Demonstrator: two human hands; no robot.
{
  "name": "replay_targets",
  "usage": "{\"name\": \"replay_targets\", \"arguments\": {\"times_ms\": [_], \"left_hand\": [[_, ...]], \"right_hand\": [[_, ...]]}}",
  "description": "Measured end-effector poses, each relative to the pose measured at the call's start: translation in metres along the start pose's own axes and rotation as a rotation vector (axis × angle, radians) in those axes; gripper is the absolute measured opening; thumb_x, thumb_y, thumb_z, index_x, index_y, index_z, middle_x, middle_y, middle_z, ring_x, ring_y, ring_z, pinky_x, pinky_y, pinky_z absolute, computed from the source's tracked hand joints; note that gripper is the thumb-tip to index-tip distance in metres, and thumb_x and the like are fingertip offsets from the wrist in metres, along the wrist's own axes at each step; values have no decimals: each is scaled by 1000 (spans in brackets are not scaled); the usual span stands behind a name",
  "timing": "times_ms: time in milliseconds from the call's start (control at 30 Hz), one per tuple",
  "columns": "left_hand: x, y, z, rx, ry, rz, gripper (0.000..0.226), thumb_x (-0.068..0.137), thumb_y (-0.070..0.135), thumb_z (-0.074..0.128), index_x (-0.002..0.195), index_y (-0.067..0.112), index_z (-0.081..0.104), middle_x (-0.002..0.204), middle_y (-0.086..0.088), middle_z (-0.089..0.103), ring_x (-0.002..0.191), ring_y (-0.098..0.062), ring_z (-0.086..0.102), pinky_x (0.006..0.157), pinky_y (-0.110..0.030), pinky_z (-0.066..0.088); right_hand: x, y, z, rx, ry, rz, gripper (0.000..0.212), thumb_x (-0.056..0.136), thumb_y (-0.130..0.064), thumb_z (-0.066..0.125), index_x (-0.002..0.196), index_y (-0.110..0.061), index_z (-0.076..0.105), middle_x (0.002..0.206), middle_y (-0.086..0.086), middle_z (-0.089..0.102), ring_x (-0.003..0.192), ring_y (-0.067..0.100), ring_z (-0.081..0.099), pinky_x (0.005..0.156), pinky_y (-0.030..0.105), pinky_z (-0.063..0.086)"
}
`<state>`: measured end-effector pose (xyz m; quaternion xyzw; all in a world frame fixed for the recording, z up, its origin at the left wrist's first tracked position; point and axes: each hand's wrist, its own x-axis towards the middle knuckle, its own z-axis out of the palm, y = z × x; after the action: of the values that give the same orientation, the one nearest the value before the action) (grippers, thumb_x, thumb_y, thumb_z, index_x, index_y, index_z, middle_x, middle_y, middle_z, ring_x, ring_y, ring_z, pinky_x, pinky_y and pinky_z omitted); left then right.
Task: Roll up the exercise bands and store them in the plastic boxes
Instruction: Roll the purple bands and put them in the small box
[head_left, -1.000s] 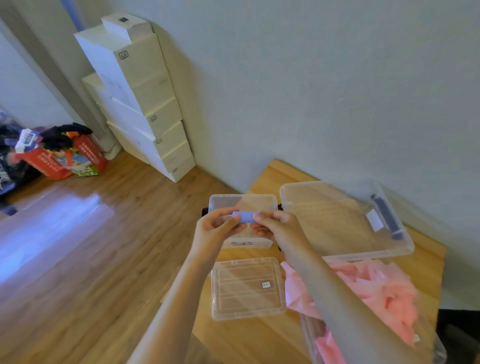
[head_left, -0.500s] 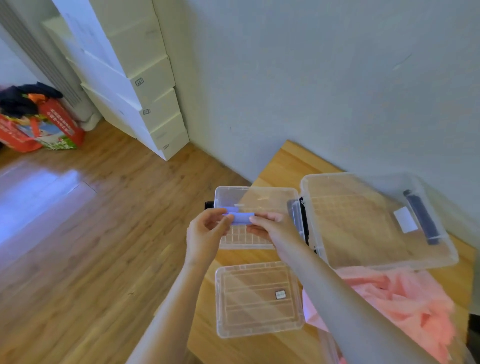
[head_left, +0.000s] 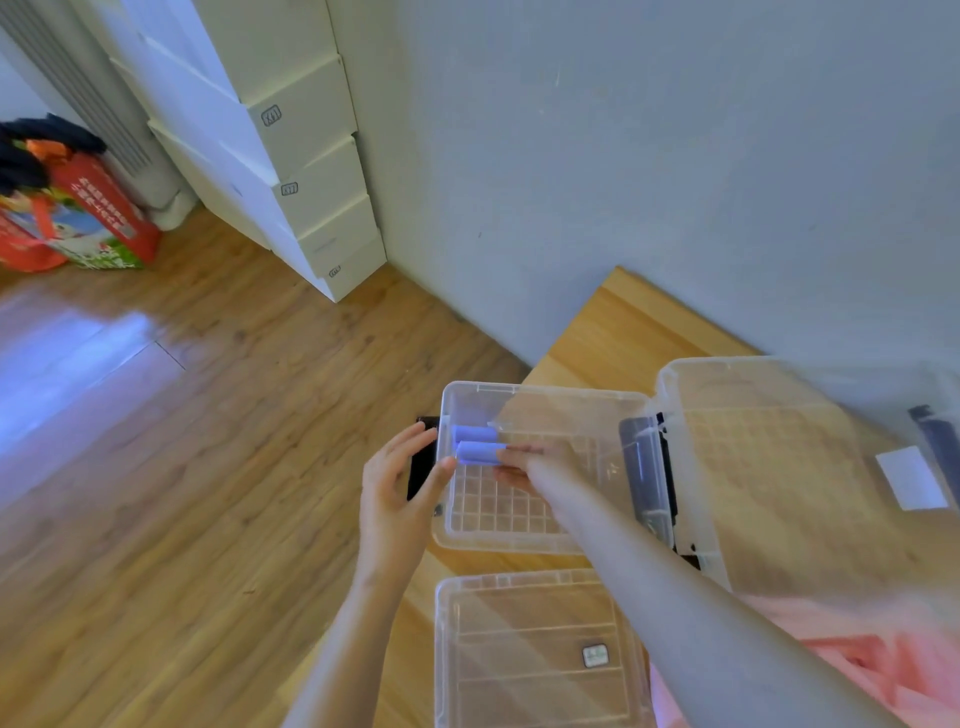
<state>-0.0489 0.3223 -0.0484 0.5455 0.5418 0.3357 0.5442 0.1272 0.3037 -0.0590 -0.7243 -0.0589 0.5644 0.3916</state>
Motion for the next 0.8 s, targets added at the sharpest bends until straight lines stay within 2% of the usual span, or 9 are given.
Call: {"name": "replay_targets", "arguments": {"times_ms": [100, 233, 367, 433, 500, 567, 633, 733, 800], "left_hand": [[-1, -5, 5, -6, 16, 7, 35, 75, 61, 63, 104, 42, 72, 130, 27, 56, 129, -10, 49, 102, -50, 46], [1, -6, 6, -16, 21, -2, 34, 75, 59, 63, 101, 40, 73, 129, 29, 56, 128, -9, 50, 103, -50, 45], [1, -6, 6, -31, 8, -30, 29, 75, 60, 63, 98, 45, 72, 130, 30, 54, 125, -15, 52, 94, -60, 48], [1, -4, 6, -40, 11, -28, 28, 76, 57, 64, 99, 43, 72, 130, 29, 55, 126, -12, 52, 98, -57, 47], [1, -4, 6, -48, 11, -22, 28, 76, 56, 64, 98, 42, 73, 129, 28, 56, 127, -8, 50, 103, -51, 45], [0, -4, 6, -53, -1, -28, 30, 75, 59, 63, 99, 44, 72, 130, 28, 55, 127, -10, 50, 100, -54, 46], [0, -4, 6, -53, -9, -31, 31, 75, 60, 62, 99, 44, 72, 130, 29, 54, 127, -11, 51, 98, -56, 47], [0, -2, 7, -46, -5, -14, 30, 74, 59, 62, 97, 43, 73, 129, 28, 56, 127, -7, 50, 104, -50, 44], [0, -2, 7, -48, -8, -7, 31, 74, 58, 61, 97, 41, 73, 128, 28, 56, 127, -5, 49, 105, -47, 43]], "right_hand": [[22, 1, 8, -72, 18, 63, 16, 86, 0, 65, 101, 2, 62, 69, 12, 66, 50, 14, 64, 77, 27, 56], [32, 0, 9, 4, -1, 133, 28, 87, 6, 61, 113, 12, 54, 75, 17, 61, 49, 17, 62, 55, 20, 56], [34, 1, 8, 27, 0, 162, 39, 86, 7, 63, 122, 12, 49, 79, 18, 62, 55, 20, 63, 54, 19, 56], [35, 3, 10, 18, 9, 170, 42, 86, 5, 64, 124, 8, 47, 81, 17, 63, 51, 18, 65, 55, 19, 57], [35, 3, 10, 7, 5, 167, 30, 86, 4, 64, 114, 6, 51, 81, 17, 63, 56, 20, 66, 57, 20, 56], [35, 1, 9, -53, 11, 150, 12, 87, 2, 64, 93, 0, 53, 76, 16, 64, 59, 20, 65, 60, 20, 56], [35, 0, 10, -197, 53, 105, 15, 88, -4, 65, 81, -7, 52, 68, 12, 65, 55, 18, 65, 64, 22, 56], [35, -1, 17, -444, 125, -5, 20, 89, -12, 63, 75, -13, 49, 62, 7, 65, 50, 15, 63, 73, 32, 57], [32, -1, 20, -535, 161, -59, 16, 88, -14, 60, 75, -15, 50, 65, 5, 66, 51, 16, 62, 69, 30, 56]]}}
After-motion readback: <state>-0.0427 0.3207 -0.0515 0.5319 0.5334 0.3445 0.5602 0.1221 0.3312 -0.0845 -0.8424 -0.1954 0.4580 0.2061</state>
